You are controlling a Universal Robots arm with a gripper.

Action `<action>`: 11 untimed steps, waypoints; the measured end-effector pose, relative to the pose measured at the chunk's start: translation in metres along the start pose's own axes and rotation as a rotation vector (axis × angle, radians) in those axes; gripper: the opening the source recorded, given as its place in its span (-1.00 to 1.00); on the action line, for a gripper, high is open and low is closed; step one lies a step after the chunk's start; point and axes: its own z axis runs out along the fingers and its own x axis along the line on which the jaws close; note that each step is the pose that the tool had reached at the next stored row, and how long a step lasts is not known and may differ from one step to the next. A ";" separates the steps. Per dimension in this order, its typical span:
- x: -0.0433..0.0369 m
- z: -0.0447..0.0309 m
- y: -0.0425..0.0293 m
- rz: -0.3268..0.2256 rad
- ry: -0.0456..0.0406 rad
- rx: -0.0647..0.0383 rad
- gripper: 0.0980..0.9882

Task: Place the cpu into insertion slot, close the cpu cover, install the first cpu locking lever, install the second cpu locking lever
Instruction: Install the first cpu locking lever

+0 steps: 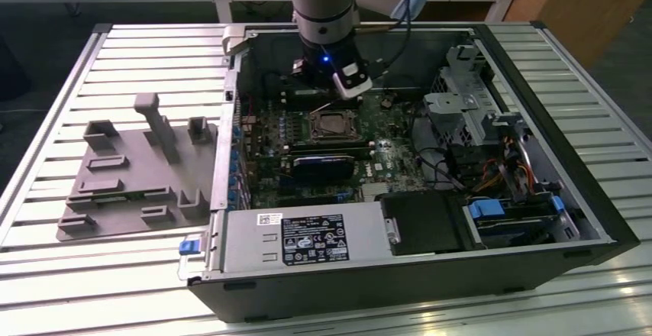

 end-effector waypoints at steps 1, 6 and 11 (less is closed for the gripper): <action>0.0001 0.0005 0.0001 0.007 -0.0022 0.001 -0.98; 0.0005 0.0027 0.0007 0.048 -0.0140 0.008 -0.98; 0.0010 0.0047 0.0018 0.085 -0.0247 0.015 -0.98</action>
